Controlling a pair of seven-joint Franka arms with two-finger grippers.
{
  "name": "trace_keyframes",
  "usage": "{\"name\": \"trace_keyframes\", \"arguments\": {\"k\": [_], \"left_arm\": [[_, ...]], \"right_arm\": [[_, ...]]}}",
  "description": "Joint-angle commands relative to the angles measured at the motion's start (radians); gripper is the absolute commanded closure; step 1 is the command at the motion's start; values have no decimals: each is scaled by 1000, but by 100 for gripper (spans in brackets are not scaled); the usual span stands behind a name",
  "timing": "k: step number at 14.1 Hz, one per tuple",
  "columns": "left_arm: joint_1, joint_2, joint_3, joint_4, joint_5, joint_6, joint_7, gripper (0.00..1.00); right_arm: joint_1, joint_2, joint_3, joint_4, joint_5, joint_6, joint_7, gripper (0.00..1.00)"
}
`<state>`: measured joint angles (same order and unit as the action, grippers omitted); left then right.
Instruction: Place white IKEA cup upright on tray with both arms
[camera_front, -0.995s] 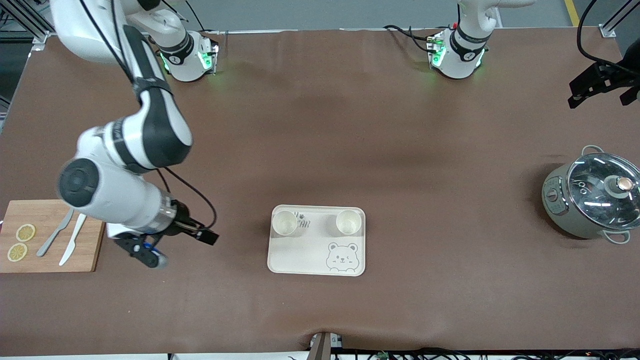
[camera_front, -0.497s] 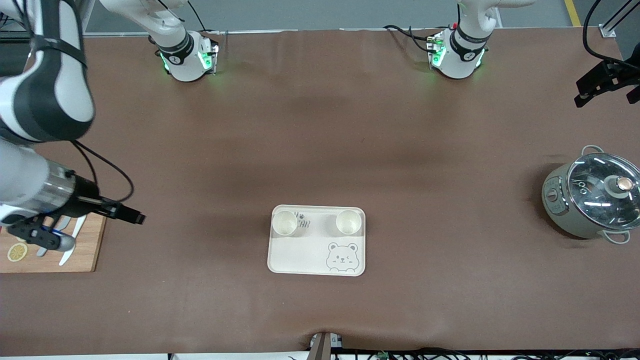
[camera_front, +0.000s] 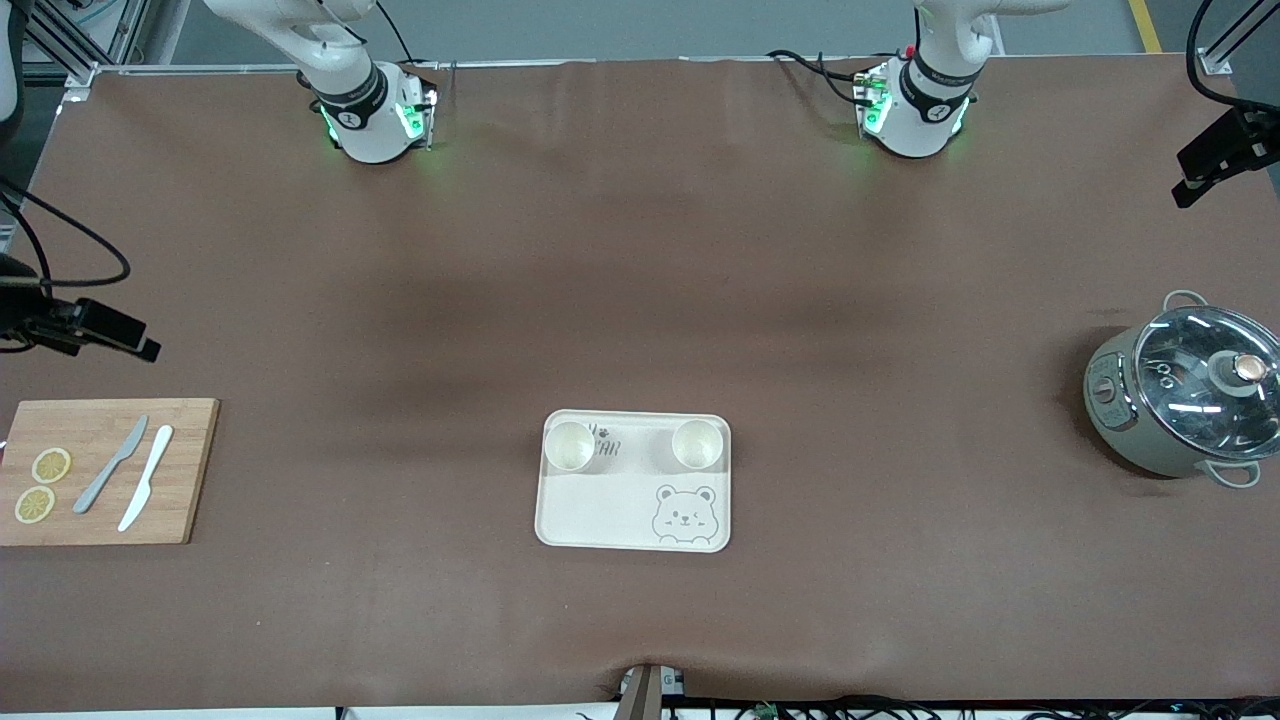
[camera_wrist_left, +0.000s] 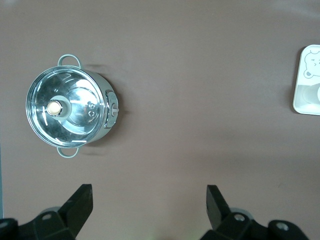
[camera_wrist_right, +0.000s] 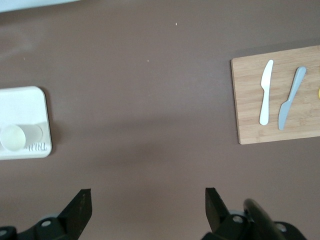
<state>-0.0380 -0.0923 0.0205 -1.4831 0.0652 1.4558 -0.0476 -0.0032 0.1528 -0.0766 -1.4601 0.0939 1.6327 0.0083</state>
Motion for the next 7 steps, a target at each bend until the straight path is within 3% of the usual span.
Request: {"name": "trace_keyframes", "arguments": {"k": [1,3,7], "left_arm": [[9,0,-1,7,-13,-8,26,0],[7,0,-1,6,-13,-8,26,0],[6,-1,-2,6,-15,-11,26,0]], "right_arm": [[-35,-72,18,-124,-34,62,-65,0],[-52,-76,20,-135,-34,65,-70,0],[-43,-211,26,-279,-36,95,-73,0]]}}
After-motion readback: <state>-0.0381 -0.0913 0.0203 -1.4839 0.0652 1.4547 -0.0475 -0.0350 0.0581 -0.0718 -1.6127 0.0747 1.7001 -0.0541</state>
